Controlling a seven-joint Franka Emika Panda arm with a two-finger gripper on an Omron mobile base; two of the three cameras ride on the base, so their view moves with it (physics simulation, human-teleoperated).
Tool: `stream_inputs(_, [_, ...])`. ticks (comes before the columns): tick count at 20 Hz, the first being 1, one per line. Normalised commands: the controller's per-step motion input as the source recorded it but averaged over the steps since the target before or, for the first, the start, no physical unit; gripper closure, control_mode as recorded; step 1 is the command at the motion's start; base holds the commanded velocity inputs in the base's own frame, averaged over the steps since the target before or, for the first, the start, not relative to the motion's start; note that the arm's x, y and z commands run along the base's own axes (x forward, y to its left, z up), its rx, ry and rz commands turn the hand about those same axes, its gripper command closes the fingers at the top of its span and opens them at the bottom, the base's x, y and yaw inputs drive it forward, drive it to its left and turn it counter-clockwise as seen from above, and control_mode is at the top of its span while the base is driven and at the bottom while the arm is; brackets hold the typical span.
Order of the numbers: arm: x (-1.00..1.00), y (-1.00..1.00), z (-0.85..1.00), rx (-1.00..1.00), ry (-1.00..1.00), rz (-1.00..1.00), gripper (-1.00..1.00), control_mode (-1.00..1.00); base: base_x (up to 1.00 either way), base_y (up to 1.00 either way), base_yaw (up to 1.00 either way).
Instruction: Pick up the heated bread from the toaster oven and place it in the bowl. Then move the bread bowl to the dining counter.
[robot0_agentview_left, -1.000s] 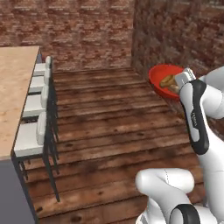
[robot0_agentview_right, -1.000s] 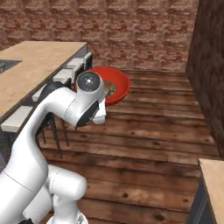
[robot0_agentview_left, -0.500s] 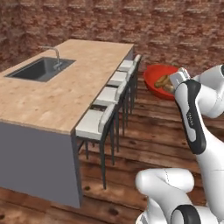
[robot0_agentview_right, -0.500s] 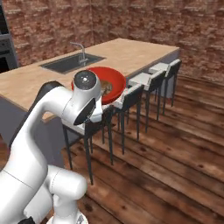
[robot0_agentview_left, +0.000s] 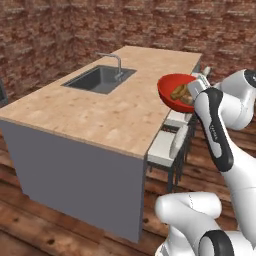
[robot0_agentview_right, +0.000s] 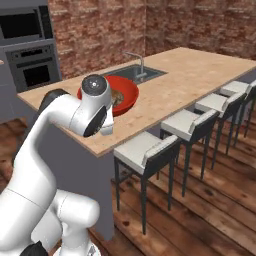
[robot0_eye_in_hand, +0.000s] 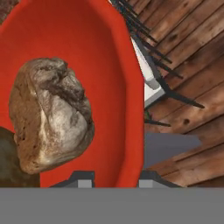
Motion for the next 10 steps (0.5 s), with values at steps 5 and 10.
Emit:
stream_inputs(5, [0.00,0.00,0.00,0.00,0.00,0.00,1.00,1.00,0.91,1.00,-0.22])
stream_inputs(10, [0.00,0.00,0.00,0.00,0.00,0.00,1.00,1.00,0.56,1.00,-0.32])
